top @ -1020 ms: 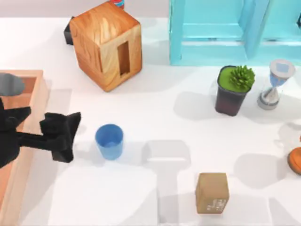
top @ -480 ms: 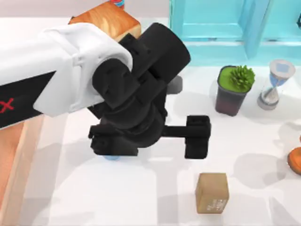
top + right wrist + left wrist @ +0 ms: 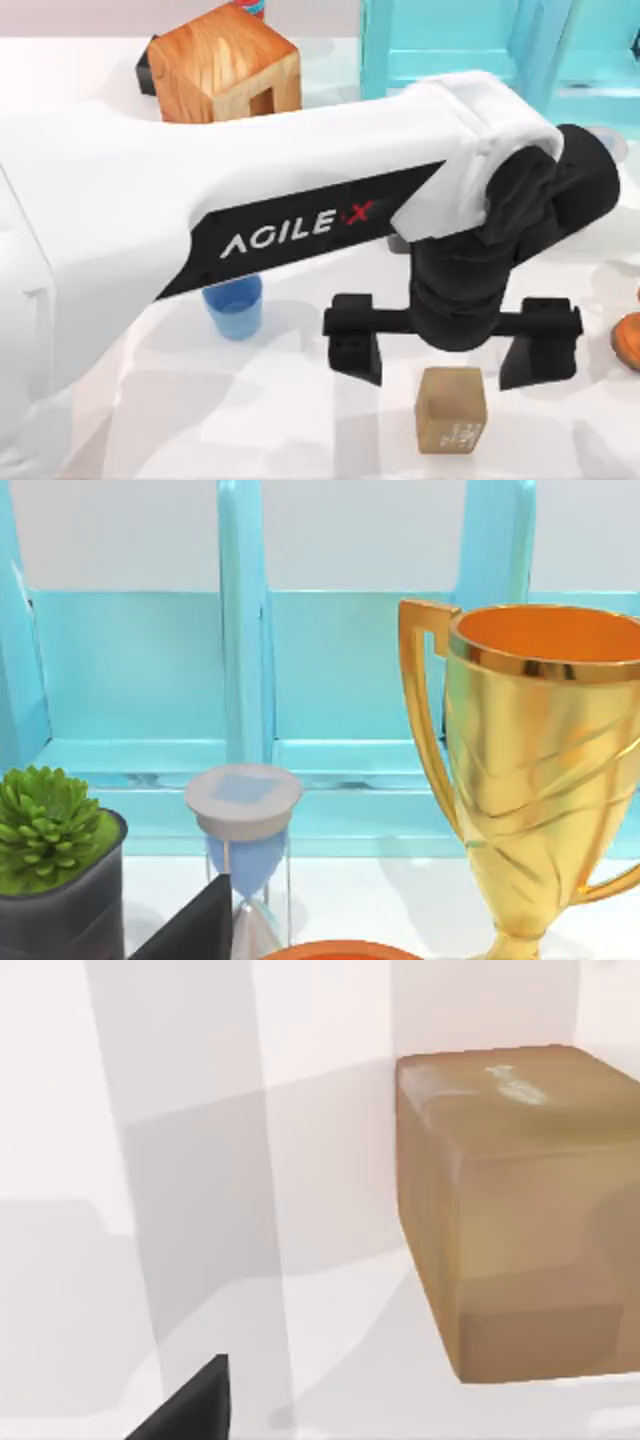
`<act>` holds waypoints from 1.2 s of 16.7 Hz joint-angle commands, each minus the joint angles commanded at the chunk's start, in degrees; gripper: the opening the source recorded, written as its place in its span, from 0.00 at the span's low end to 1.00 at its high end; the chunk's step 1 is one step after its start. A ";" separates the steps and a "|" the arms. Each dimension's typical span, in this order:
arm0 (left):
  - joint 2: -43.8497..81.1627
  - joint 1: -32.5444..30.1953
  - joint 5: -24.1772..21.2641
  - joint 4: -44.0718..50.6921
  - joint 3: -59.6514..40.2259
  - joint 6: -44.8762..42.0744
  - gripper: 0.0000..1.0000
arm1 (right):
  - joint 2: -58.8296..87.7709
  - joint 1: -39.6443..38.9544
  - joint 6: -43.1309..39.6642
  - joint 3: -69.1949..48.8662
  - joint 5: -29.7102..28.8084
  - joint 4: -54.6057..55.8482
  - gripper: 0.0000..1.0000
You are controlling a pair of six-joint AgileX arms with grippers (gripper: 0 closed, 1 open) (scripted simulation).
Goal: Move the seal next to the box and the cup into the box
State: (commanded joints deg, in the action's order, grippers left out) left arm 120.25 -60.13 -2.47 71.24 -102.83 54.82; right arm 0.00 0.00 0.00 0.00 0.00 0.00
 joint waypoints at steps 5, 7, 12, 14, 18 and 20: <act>5.56 -1.57 2.19 4.33 -8.37 4.96 1.00 | 0.00 0.00 0.00 0.00 0.00 0.00 1.00; 5.94 -1.63 2.34 4.55 -8.87 5.26 1.00 | 0.00 0.00 0.00 0.00 0.00 0.00 1.00; 5.81 -1.37 2.29 4.27 -8.58 5.15 1.00 | 0.00 0.00 0.00 0.00 0.00 0.00 1.00; 6.22 -1.44 2.35 2.31 -6.80 5.06 1.00 | 0.00 0.00 0.00 0.00 0.00 0.00 1.00; 7.59 -1.44 2.33 -5.19 -0.77 5.05 1.00 | 0.00 0.00 0.00 0.00 0.00 0.00 1.00; 8.39 -1.48 2.32 -9.27 2.35 5.09 1.00 | 0.00 0.00 0.00 0.00 0.00 0.00 1.00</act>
State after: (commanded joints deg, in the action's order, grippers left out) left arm 128.63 -61.61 -0.15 61.97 -100.47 59.91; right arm 0.00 0.00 0.00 0.00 0.00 0.00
